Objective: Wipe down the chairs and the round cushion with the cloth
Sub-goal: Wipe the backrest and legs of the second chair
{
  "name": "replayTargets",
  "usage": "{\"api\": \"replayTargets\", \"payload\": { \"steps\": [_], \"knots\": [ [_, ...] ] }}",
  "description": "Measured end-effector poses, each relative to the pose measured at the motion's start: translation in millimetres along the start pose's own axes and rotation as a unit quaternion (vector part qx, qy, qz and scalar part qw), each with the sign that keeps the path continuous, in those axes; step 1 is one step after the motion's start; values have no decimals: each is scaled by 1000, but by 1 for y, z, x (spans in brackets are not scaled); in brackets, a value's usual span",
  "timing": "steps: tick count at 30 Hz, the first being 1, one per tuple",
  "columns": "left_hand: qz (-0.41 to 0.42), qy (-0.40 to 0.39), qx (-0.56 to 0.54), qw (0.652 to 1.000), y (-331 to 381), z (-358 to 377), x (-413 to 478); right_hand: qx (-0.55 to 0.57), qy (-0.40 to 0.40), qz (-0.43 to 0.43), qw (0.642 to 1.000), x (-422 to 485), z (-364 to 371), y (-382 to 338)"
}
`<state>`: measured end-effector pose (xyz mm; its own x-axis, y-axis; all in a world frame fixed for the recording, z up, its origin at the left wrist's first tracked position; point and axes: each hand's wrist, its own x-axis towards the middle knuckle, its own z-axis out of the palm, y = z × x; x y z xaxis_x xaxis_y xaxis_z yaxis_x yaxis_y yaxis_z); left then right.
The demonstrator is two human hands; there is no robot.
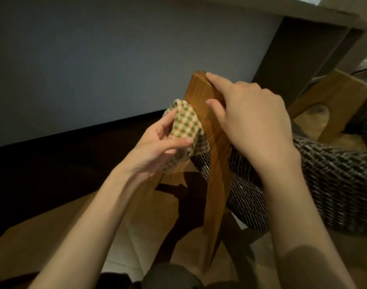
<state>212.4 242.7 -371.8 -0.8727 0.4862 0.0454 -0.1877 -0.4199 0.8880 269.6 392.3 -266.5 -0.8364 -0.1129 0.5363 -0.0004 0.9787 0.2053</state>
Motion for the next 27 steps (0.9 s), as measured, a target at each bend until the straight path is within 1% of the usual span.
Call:
{"api": "replayTargets", "payload": {
  "steps": [4, 6, 10, 11, 15, 17, 19, 21, 25, 26, 27],
  "knots": [
    [50, -33, 92, 994, -3, -5, 1, 10, 38, -8, 999, -1, 2, 0],
    [67, -38, 111, 991, -5, -7, 1, 11, 39, -14, 999, -1, 3, 1],
    [100, -77, 167, 978, -10, -11, 0, 3, 48, -29, 998, -4, 1, 2],
    [107, -70, 174, 976, -11, -11, 0, 3, 53, -29, 998, -6, 2, 2],
    [162, 2, 173, 971, -12, -5, -3, -22, 66, -19, 997, -21, 5, -8],
    [187, 38, 160, 968, -14, -2, -11, -21, 69, -52, 996, -37, 9, -15],
    [202, 93, 164, 961, -16, 0, -21, 29, 84, -97, 991, -56, 15, -23],
    [207, 131, 178, 953, -21, 0, -33, 117, 89, -113, 983, -73, 23, -30],
    [213, 199, 228, 929, -29, 5, -51, 289, 29, -67, 954, -91, 47, -41],
    [209, 202, 225, 930, -31, 6, -53, 322, 21, -53, 945, -91, 55, -43],
    [198, 193, 207, 939, -32, 6, -56, 354, 17, -35, 934, -92, 62, -43]
  ]
}}
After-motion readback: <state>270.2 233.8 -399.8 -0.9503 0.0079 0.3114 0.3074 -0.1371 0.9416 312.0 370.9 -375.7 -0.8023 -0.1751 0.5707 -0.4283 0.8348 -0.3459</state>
